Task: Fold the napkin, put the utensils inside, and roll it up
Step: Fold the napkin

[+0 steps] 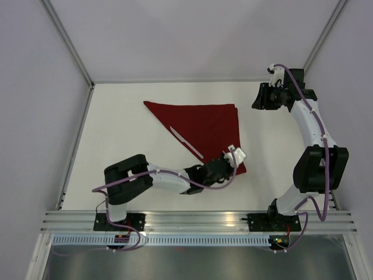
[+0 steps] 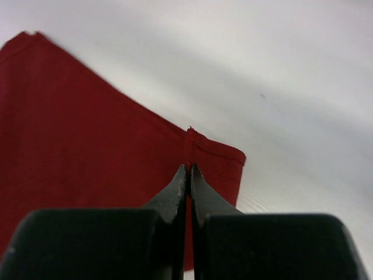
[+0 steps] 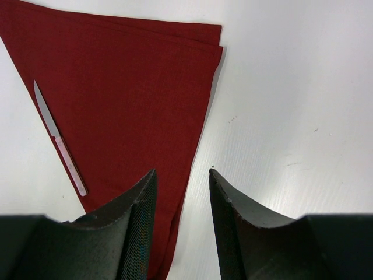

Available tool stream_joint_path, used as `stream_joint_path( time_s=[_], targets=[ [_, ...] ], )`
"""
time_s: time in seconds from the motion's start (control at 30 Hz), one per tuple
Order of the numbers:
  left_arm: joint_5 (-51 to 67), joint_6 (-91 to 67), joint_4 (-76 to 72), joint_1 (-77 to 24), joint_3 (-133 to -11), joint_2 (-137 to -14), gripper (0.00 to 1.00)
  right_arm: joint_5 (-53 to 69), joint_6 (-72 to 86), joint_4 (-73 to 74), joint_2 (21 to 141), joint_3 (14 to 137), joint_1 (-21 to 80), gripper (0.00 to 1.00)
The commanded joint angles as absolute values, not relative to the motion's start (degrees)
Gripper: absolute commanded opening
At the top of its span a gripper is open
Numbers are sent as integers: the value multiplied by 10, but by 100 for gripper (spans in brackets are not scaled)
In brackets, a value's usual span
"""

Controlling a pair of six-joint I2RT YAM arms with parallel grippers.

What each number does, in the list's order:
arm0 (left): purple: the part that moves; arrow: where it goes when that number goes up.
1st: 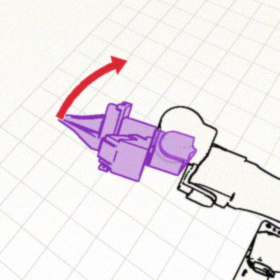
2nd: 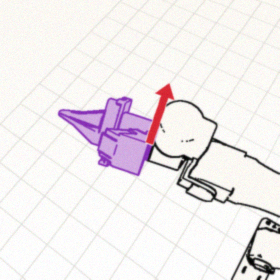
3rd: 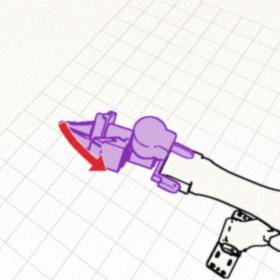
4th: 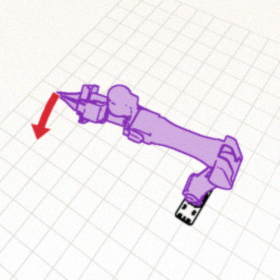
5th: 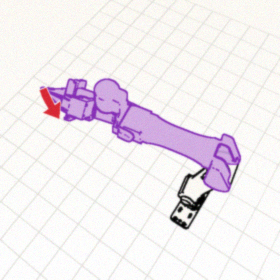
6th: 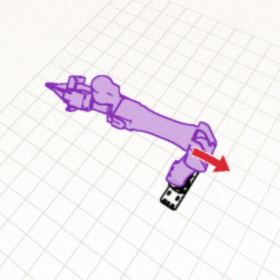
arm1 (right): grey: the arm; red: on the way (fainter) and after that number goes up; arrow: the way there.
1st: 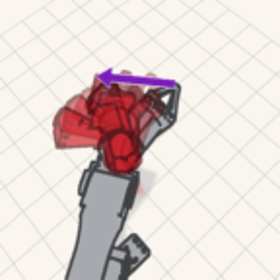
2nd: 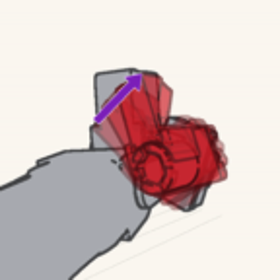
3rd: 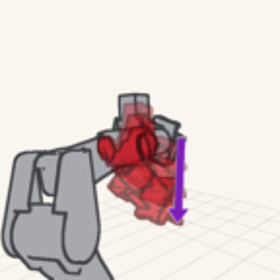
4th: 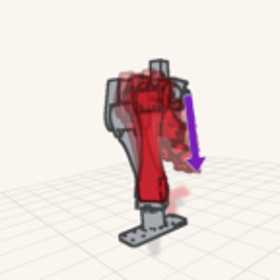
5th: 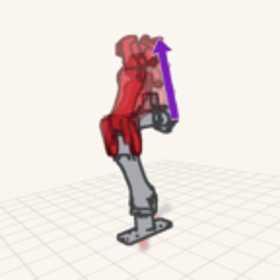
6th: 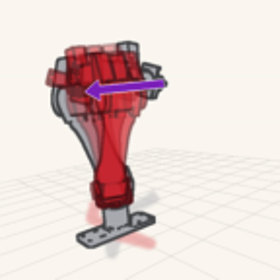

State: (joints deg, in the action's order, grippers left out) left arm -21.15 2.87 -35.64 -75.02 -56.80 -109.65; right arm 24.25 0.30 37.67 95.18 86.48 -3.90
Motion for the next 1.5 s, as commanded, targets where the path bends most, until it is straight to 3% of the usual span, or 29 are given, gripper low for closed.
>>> stream_joint_path(
  time_s=[0.0,0.3,0.57,1.47],
  targets=[
    [-149,-118,-348,-685,-543,-1036,2,253,12,365,943,861,-40,47],
    [-127,-290,-301,-530,-485,-964,2,258,14,367,948,863,-40,47],
    [-94,-339,-281,-415,-456,-940,2,260,16,368,953,863,-40,47],
    [14,-371,-265,-249,-500,-1009,2,256,12,368,966,864,-35,47]
  ],
)
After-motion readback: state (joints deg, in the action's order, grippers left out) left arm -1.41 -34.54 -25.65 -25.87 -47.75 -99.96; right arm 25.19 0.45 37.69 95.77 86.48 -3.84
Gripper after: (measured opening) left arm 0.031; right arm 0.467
